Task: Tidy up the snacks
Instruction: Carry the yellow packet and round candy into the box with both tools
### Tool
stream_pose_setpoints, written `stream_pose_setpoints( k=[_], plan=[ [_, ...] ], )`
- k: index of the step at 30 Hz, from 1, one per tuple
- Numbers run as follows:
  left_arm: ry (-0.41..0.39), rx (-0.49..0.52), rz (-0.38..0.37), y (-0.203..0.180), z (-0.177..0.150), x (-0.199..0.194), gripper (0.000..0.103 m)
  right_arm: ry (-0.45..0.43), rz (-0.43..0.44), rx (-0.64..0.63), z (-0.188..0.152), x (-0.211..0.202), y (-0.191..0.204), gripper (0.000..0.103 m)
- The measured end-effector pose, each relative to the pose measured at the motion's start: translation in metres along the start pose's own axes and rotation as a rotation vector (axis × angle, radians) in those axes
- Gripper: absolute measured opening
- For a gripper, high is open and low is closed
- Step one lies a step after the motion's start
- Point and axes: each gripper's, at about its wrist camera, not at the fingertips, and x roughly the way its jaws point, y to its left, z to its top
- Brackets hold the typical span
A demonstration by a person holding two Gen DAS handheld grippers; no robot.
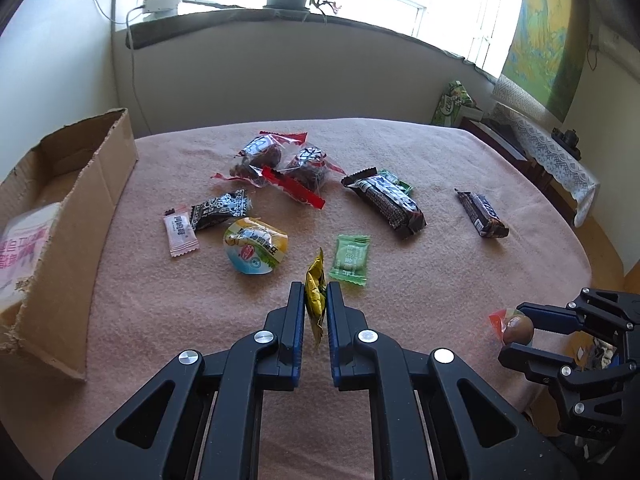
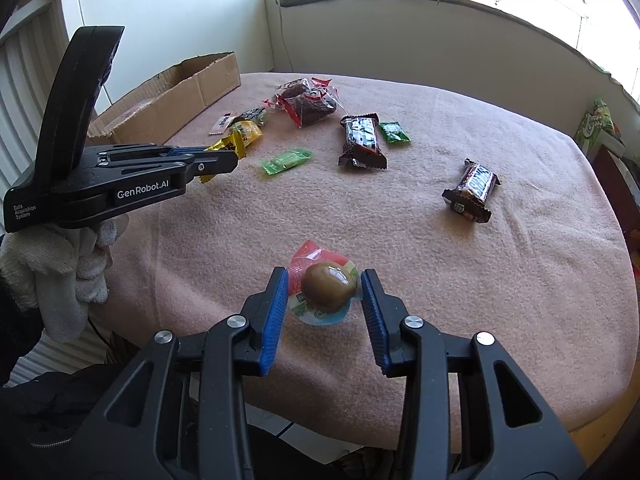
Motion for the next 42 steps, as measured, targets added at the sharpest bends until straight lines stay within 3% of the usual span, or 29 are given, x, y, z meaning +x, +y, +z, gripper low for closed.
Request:
stream_pose_setpoints(
  k=[14, 28, 42],
  plan=[
    [-0.096, -0.068, 0.029, 0.031, 0.01, -0.042, 0.009, -0.065, 0.03, -0.065, 0.048, -0.006, 0.028, 0.039],
    [-0.174, -0.165, 0.151, 0.092, 0.007, -0.085, 0.009, -0.125, 0.127, -0.155, 0.119, 0.012, 0.075, 0.039],
    [-0.206, -0.277, 0.267, 0.16, -0.002, -0.108, 0.009, -0.128, 0.233, -0.229, 0.188, 0.052, 0.131, 0.039]
  ],
)
